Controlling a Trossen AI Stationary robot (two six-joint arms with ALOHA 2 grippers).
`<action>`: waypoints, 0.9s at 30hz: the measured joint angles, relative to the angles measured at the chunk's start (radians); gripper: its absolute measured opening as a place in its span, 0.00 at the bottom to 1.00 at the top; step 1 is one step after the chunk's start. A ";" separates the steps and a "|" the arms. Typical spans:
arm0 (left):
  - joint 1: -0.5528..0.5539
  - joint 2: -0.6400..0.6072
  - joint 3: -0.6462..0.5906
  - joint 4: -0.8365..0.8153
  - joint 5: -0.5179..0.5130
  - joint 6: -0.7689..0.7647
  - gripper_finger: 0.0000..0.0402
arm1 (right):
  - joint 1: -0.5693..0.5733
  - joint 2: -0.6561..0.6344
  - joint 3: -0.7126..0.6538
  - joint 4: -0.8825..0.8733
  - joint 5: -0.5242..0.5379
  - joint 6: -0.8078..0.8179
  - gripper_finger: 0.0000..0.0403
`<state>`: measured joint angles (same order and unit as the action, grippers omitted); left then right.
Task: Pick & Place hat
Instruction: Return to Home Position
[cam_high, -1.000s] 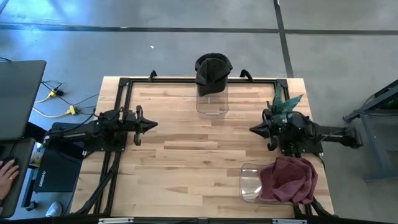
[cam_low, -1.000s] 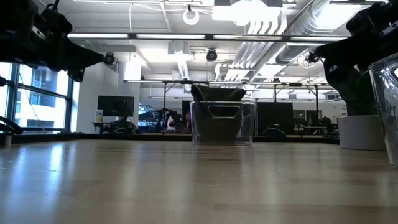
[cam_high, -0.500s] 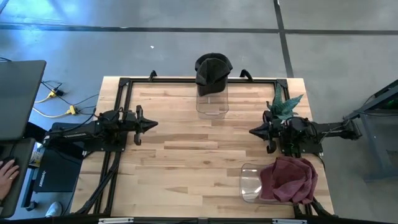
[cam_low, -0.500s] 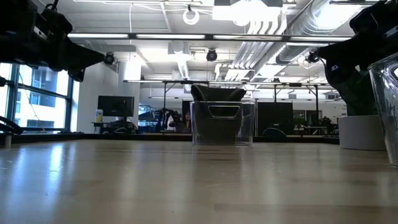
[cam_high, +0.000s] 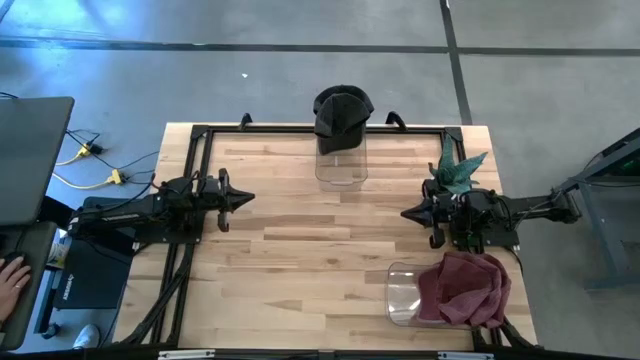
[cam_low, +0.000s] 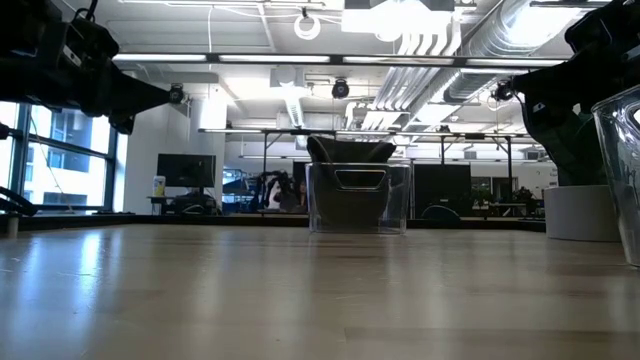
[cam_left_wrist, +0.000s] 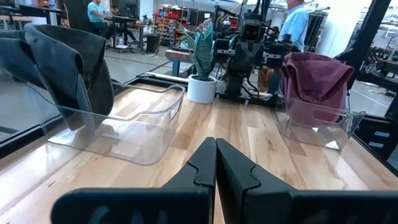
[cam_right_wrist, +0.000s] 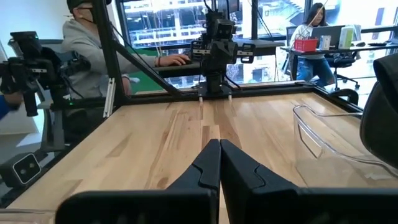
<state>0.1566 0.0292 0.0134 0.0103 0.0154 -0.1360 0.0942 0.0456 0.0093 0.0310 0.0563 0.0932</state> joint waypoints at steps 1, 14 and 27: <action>0.000 0.000 0.000 0.000 0.000 0.000 0.00 | 0.000 0.000 0.000 0.000 0.000 0.000 0.00; -0.051 -0.014 -0.001 0.000 -0.014 0.000 0.00 | 0.012 -0.022 0.000 0.002 -0.002 0.003 0.00; -0.124 -0.023 -0.001 0.002 -0.004 0.000 0.00 | 0.033 -0.043 -0.001 0.031 0.001 0.003 0.00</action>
<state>0.0322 0.0063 0.0127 0.0120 0.0114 -0.1360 0.1272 0.0030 0.0086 0.0618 0.0577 0.0962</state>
